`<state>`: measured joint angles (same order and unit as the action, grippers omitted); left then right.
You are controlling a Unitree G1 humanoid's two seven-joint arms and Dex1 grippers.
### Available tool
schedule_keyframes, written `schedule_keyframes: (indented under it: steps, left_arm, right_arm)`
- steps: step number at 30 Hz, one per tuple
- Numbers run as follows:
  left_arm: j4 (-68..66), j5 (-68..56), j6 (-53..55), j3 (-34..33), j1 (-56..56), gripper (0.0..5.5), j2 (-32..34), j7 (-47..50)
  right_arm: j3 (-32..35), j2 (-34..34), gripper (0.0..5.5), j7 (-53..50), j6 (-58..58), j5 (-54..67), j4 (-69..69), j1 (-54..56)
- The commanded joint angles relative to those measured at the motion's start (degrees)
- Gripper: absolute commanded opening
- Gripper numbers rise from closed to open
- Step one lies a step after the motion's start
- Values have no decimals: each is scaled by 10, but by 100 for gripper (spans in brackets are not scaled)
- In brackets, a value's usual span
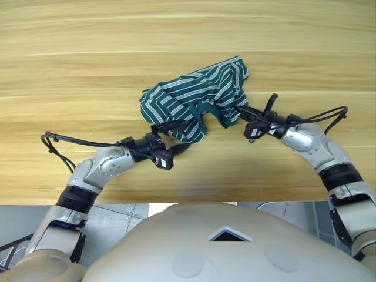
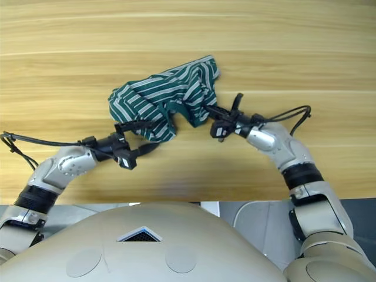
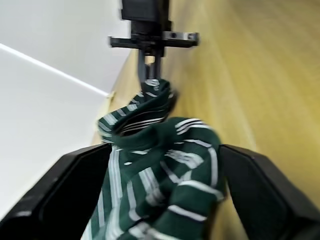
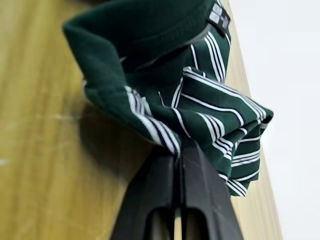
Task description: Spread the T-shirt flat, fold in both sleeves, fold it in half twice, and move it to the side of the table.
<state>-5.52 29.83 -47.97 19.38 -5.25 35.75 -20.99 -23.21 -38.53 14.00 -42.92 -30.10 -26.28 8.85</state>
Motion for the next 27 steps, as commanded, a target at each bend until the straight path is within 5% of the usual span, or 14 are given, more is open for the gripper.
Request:
schedule_keyframes:
  steps: [1, 15, 27]
  left_arm:
    - [0, 8, 29, 6, 9, 403, -16, 3]
    - [19, 40, 55, 9, -3, 403, 20, -5]
    - [15, 39, 84, 4, -1, 215, 38, -8]
  right_arm:
    - [-13, -3, 1, 12, 9, -18, -8, -27]
    - [-17, 11, 1, 9, 18, -24, 2, -23]
    - [-18, 18, 0, 3, 13, -30, -7, -20]
